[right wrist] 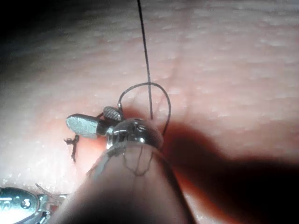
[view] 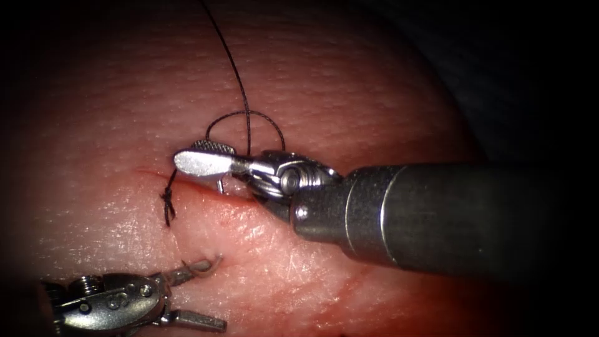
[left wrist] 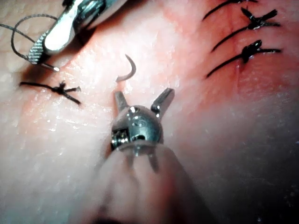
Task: Wound Closure
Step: Grasp the needle near the tip with the left driver and pull it through the tissue
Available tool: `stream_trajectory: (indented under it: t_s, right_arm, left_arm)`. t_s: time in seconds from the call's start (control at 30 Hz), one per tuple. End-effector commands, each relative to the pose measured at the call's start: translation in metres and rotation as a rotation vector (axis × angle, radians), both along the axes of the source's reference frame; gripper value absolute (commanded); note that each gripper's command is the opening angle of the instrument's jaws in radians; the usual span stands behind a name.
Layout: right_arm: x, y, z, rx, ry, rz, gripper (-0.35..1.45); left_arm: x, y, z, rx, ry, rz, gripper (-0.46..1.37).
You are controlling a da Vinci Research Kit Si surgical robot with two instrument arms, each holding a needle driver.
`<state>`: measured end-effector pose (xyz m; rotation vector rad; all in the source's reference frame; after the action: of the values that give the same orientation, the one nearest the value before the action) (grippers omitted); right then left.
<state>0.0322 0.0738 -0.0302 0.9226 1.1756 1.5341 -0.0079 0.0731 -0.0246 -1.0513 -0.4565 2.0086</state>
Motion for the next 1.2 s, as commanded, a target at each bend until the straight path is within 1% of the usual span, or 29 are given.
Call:
stream_trajectory:
  t_s: [0.03,0.13,0.27,0.4,0.43,0.47,0.53,0.67,0.8,0.87,0.97,1.0,1.07,1.2]
  right_arm:
    - [-0.0003,0.0000,0.0000,0.001,-0.008,-0.014,1.10]
    - [-0.0018,-0.0003,-0.0001,0.004,-0.013,-0.035,1.13]
    - [-0.0027,-0.0010,-0.0008,0.000,-0.010,-0.043,1.15]
    - [-0.0034,-0.0015,-0.0022,-0.031,-0.014,-0.060,1.15]
    - [-0.0037,-0.0014,-0.0029,-0.054,-0.016,-0.069,1.15]
    - [-0.0038,-0.0014,-0.0032,-0.064,-0.015,-0.071,1.15]
    - [-0.0044,-0.0010,-0.0043,-0.128,-0.022,-0.093,1.16]
    - [-0.0056,-0.0005,-0.0057,-0.243,-0.008,-0.103,1.22]
    - [-0.0072,-0.0002,-0.0065,-0.294,0.009,-0.106,1.24]
    - [-0.0081,-0.0002,-0.0066,-0.299,0.008,-0.109,1.24]
    - [-0.0096,-0.0002,-0.0065,-0.312,-0.011,-0.102,1.24]
    - [-0.0098,-0.0002,-0.0064,-0.312,-0.013,-0.100,1.24]
    - [-0.0108,-0.0002,-0.0063,-0.325,-0.028,-0.091,1.24]
    - [-0.0121,-0.0005,-0.0059,-0.340,-0.049,-0.080,1.23]
  left_arm:
    - [0.0000,0.0000,0.0000,-0.003,0.002,0.000,0.71]
    - [0.0001,0.0002,-0.0001,-0.007,0.004,0.001,0.72]
    - [0.0001,0.0006,-0.0004,-0.029,0.004,0.017,0.79]
    - [0.0001,0.0010,-0.0007,-0.078,0.002,0.052,0.89]
    - [0.0002,0.0013,-0.0008,-0.097,0.000,0.062,0.91]
    - [0.0002,0.0015,-0.0009,-0.112,-0.002,0.069,0.92]
    - [0.0003,0.0020,-0.0011,-0.152,-0.012,0.083,0.93]
    - [0.0005,0.0032,-0.0015,-0.224,-0.038,0.093,0.83]
    - [0.0004,0.0042,-0.0017,-0.282,-0.045,0.121,0.77]
    - [0.0003,0.0046,-0.0018,-0.307,-0.057,0.144,0.73]
    - [-0.0001,0.0049,-0.0019,-0.332,-0.097,0.180,0.68]
    - [-0.0002,0.0049,-0.0019,-0.332,-0.100,0.181,0.67]
    - [-0.0007,0.0050,-0.0018,-0.355,-0.132,0.209,0.64]
    - [-0.0017,0.0051,-0.0017,-0.384,-0.166,0.239,0.63]
